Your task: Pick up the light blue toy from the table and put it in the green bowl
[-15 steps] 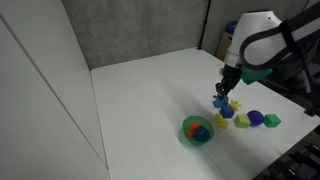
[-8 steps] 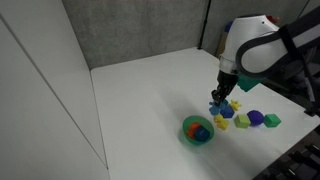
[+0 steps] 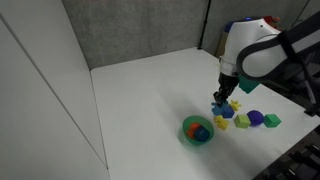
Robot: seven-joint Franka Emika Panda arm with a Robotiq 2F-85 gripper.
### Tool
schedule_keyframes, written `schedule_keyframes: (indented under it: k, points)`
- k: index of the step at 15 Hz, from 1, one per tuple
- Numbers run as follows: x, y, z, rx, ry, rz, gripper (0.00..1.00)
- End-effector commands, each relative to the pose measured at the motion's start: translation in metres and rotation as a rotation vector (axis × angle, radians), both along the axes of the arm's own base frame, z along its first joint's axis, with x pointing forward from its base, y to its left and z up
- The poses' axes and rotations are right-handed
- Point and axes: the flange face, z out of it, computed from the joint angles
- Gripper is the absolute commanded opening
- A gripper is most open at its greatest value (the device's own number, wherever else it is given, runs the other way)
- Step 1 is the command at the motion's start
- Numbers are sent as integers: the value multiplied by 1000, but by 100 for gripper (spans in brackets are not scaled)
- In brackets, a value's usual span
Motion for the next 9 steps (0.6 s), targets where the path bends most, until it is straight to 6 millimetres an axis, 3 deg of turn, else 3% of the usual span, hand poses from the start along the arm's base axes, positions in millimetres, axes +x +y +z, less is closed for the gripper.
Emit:
schedule_keyframes:
  k: [1,5,9]
  points:
    - [2,6,-12,-42,-2,32,6]
    - [3,23,-24,-70,-17,86,7]
    - [3,46,-22,-93,-42,138,6]
